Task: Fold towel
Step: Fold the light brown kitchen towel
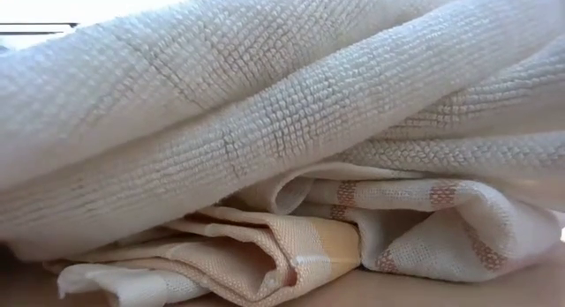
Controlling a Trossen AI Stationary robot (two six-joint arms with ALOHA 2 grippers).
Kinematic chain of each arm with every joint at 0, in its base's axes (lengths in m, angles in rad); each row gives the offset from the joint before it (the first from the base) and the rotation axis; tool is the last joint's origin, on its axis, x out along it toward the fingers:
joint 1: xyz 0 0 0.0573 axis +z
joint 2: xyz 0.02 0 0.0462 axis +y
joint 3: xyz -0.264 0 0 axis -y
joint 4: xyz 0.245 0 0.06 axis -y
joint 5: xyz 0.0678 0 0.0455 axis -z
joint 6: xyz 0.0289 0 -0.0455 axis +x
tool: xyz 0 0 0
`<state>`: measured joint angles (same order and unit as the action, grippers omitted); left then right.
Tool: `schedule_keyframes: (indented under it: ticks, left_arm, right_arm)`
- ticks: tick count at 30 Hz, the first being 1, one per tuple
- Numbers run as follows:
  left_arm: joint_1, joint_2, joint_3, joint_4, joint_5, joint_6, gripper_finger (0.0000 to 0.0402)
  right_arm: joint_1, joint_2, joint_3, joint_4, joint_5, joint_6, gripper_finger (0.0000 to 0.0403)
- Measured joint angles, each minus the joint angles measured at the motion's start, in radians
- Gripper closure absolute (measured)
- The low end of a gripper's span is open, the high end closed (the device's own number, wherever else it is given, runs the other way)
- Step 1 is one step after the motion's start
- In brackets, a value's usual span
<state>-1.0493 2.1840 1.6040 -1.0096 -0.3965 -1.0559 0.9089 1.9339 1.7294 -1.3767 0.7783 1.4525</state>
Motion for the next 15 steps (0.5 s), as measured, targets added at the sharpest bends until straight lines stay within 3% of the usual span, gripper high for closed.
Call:
schedule_keyframes:
  ticks: [4, 8, 12, 15]
  left_arm:
    - [0.009, -0.012, -0.013, 0.028, 0.041, -0.035, 0.026]
    - [0.007, -0.012, -0.012, 0.017, 0.04, -0.026, 0.0376]
    - [0.008, -0.024, -0.004, -0.013, 0.038, -0.025, 0.0397]
    - [-0.008, -0.051, 0.088, -0.137, 0.055, -0.066, 0.04]
  right_arm:
    - [0.0, 0.0, 0.0, 0.002, 0.0, -0.005, 0.0403]
    - [0.0, 0.0, 0.0, 0.003, 0.0, -0.012, 0.0403]
    - [0.007, -0.001, 0.0, 0.0, 0.0, -0.029, 0.0403]
    - [0.025, -0.009, 0.032, -0.023, 0.0, -0.03, 0.0403]
